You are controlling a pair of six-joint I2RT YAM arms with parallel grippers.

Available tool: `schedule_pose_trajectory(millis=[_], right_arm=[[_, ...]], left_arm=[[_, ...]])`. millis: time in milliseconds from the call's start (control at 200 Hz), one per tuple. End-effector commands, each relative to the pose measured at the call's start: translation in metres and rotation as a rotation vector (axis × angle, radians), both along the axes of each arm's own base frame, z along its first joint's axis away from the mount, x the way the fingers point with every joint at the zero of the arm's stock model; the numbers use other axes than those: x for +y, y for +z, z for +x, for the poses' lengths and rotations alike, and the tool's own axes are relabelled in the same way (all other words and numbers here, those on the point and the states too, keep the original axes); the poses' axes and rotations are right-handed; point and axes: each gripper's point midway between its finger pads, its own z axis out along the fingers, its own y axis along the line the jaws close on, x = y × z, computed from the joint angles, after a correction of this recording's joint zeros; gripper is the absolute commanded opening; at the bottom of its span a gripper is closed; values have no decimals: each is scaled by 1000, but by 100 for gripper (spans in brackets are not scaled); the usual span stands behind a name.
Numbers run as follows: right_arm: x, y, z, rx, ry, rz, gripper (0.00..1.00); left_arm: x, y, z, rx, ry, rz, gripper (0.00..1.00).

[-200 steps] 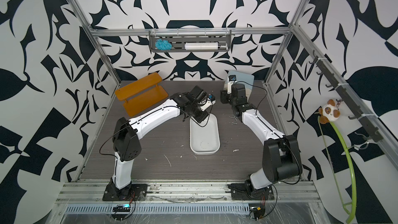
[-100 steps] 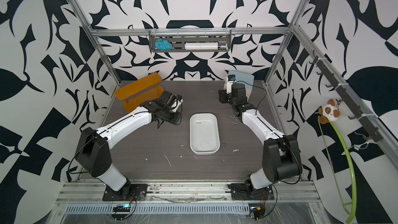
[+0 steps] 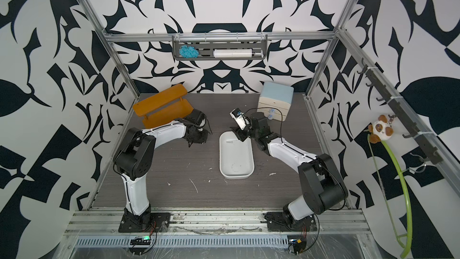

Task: Take out the screws from the storage box
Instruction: Place the screw at the center of the board, then adjust the screw in the storage box.

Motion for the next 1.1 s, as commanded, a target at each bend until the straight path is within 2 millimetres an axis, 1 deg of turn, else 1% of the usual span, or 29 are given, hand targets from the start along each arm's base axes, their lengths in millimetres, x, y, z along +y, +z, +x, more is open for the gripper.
schedule_pose_trajectory(millis=[0, 85, 135, 290, 365, 400, 480, 515, 575, 610, 670, 720, 760, 805, 850, 880, 900, 950, 980, 1040, 1060, 1075, 1095], right_arm=[[-3, 28, 15, -112, -7, -1, 56], [-2, 32, 14, -121, -8, 17, 56], [-2, 34, 14, -128, -8, 28, 56], [-6, 39, 16, -136, -39, 37, 56], [-6, 42, 16, -142, -45, 46, 56], [-8, 44, 16, -147, -52, 53, 56], [-14, 49, 19, -156, -88, 73, 56], [-19, 51, 21, -155, -108, 90, 56], [-33, 56, 25, -154, -154, 135, 56], [-42, 60, 27, -153, -186, 168, 57], [-63, 67, 30, -161, -242, 235, 58], [-80, 73, 30, -169, -287, 290, 59], [-91, 76, 30, -176, -317, 323, 60], [-103, 78, 30, -182, -347, 346, 60], [-112, 79, 30, -184, -375, 355, 60], [-114, 80, 30, -188, -384, 356, 60], [-116, 80, 30, -190, -390, 355, 60], [-117, 81, 29, -194, -397, 358, 60], [-118, 81, 29, -195, -396, 359, 60], [-118, 83, 29, -199, -397, 361, 60], [-119, 83, 28, -201, -397, 362, 60], [-119, 83, 28, -200, -398, 362, 60], [-119, 83, 28, -202, -398, 361, 60]], left_arm=[[-8, 5, 7, -9, 12, -13, 0], [-9, 0, 4, 8, 16, -16, 0], [-10, -1, 3, 14, 19, -24, 8], [-4, -1, -1, 21, 39, -7, 24], [-4, 4, -2, 24, 45, -4, 36], [-5, 8, -3, 22, 44, -1, 39], [-12, 31, -7, -15, 33, 7, 40], [-18, 48, -11, -49, 17, 18, 40], [-34, 86, -16, -143, -25, 43, 39], [-48, 111, -22, -211, -66, 63, 36], [-72, 146, -33, -323, -154, 92, 38], [-97, 165, -44, -376, -264, 82, 39], [-117, 171, -54, -389, -365, 64, 39], [-136, 171, -62, -392, -465, 42, 38], [-148, 166, -64, -391, -534, 48, 35], [-152, 161, -64, -384, -570, 64, 32], [-154, 158, -63, -381, -591, 77, 28], [-159, 145, -62, -368, -650, 109, 14], [-162, 138, -61, -355, -691, 129, 9], [-167, 126, -58, -344, -750, 177, 4], [-164, 119, -58, -329, -763, 214, 2], [-164, 119, -56, -337, -769, 229, 0], [-166, 115, -55, -338, -788, 244, 0]])
